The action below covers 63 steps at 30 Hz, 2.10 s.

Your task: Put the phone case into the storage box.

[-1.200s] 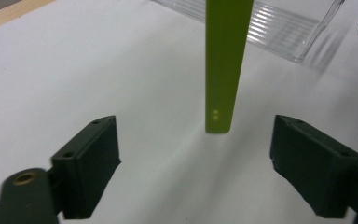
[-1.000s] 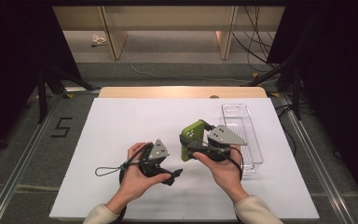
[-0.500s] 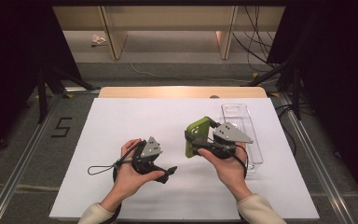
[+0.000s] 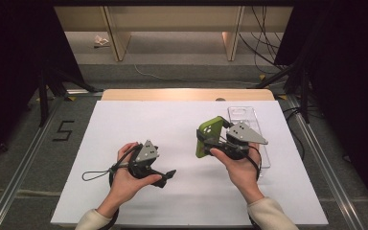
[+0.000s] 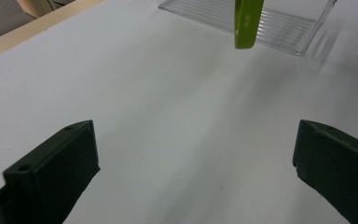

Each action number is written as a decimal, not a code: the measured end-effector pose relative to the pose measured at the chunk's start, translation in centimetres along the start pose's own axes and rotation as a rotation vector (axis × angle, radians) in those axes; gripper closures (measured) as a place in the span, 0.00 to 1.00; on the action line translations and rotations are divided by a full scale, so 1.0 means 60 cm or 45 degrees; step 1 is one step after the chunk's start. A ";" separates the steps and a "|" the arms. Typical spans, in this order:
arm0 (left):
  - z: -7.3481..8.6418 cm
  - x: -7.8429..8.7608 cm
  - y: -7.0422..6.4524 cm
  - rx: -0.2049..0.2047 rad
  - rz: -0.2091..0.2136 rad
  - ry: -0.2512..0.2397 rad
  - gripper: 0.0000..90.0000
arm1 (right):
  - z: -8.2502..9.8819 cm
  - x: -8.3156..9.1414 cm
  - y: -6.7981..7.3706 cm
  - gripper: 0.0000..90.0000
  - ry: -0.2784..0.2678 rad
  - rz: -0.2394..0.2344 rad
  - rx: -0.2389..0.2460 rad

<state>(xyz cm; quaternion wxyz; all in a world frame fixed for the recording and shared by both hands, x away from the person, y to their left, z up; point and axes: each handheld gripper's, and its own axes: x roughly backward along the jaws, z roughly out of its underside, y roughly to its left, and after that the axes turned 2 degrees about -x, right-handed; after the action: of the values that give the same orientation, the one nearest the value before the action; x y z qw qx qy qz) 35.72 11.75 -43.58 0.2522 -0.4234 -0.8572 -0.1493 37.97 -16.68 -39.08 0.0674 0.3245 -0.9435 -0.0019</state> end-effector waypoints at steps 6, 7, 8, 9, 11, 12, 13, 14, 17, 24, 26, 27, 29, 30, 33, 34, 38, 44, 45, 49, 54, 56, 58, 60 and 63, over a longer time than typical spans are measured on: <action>0.007 0.011 0.008 -0.004 -0.002 -0.006 0.00 | -0.005 0.005 -0.010 0.18 -0.009 0.023 -0.006; 0.009 0.013 0.009 -0.004 -0.008 -0.006 0.00 | -0.005 0.006 -0.011 0.18 -0.010 0.027 -0.008; 0.010 0.015 0.010 -0.005 -0.013 -0.006 0.00 | -0.006 0.006 -0.014 0.18 -0.014 0.032 -0.009; 0.011 0.017 0.012 -0.003 -0.015 -0.008 0.00 | -0.007 0.007 -0.015 0.18 -0.013 0.037 -0.009; 0.013 0.020 0.015 -0.003 -0.021 -0.016 0.00 | -0.008 0.009 -0.019 0.18 -0.019 0.044 -0.012; 0.014 0.023 0.016 -0.001 -0.024 -0.017 0.00 | -0.009 0.010 -0.021 0.18 -0.023 0.049 -0.013; 0.015 0.025 0.017 -0.001 -0.025 -0.019 0.00 | -0.010 0.011 -0.023 0.18 -0.023 0.053 -0.014; 0.016 0.026 0.018 0.001 -0.027 -0.025 0.00 | -0.011 0.012 -0.024 0.18 -0.021 0.056 -0.018; 0.018 0.033 0.023 0.004 -0.034 -0.034 0.00 | -0.012 0.014 -0.030 0.18 -0.025 0.067 -0.021; 0.026 0.046 0.034 0.015 -0.054 -0.054 0.00 | -0.017 0.021 -0.043 0.18 -0.037 0.102 -0.028; 0.028 0.049 0.037 0.020 -0.060 -0.057 0.01 | -0.019 0.024 -0.048 0.18 -0.041 0.111 -0.031; 0.029 0.051 0.038 0.023 -0.063 -0.061 0.01 | -0.020 0.025 -0.049 0.18 -0.045 0.115 -0.036; 0.030 0.053 0.041 0.026 -0.069 -0.062 0.01 | -0.021 0.027 -0.053 0.18 -0.048 0.126 -0.039; 0.031 0.054 0.042 0.026 -0.071 -0.060 0.01 | -0.021 0.028 -0.055 0.18 -0.050 0.131 -0.039; 0.034 0.057 0.045 0.032 -0.081 -0.062 0.01 | -0.023 0.030 -0.059 0.18 -0.054 0.144 -0.041; 0.035 0.059 0.047 0.032 -0.087 -0.063 0.01 | -0.023 0.031 -0.061 0.18 -0.056 0.147 -0.043; 0.038 0.066 0.053 0.038 -0.099 -0.069 0.01 | -0.026 0.036 -0.069 0.18 -0.065 0.169 -0.047; 0.043 0.075 0.062 0.051 -0.123 -0.084 0.01 | -0.030 0.043 -0.080 0.18 -0.079 0.199 -0.049; 0.044 0.076 0.063 0.055 -0.125 -0.086 0.01 | -0.031 0.044 -0.081 0.18 -0.080 0.204 -0.049; 0.048 0.077 0.065 0.060 -0.131 -0.084 0.01 | -0.033 0.049 -0.090 0.18 -0.088 0.230 -0.054; 0.049 0.078 0.068 0.063 -0.139 -0.083 0.00 | -0.033 0.053 -0.099 0.18 -0.090 0.258 -0.054; 0.050 0.080 0.070 0.067 -0.142 -0.086 0.00 | -0.033 0.054 -0.101 0.18 -0.089 0.263 -0.056; 0.051 0.081 0.071 0.071 -0.146 -0.091 0.00 | -0.033 0.055 -0.104 0.18 -0.087 0.271 -0.056; 0.052 0.081 0.072 0.074 -0.148 -0.092 0.00 | -0.032 0.056 -0.106 0.18 -0.088 0.279 -0.058; 0.054 0.083 0.075 0.076 -0.155 -0.085 0.00 | -0.034 0.058 -0.110 0.18 -0.093 0.294 -0.057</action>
<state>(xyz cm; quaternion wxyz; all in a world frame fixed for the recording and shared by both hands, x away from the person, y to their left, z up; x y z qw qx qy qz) 35.75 19.18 -43.31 0.2264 -0.3675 -0.8934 -0.1247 39.57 -23.97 -36.96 0.0400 0.2117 -0.9761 -0.0269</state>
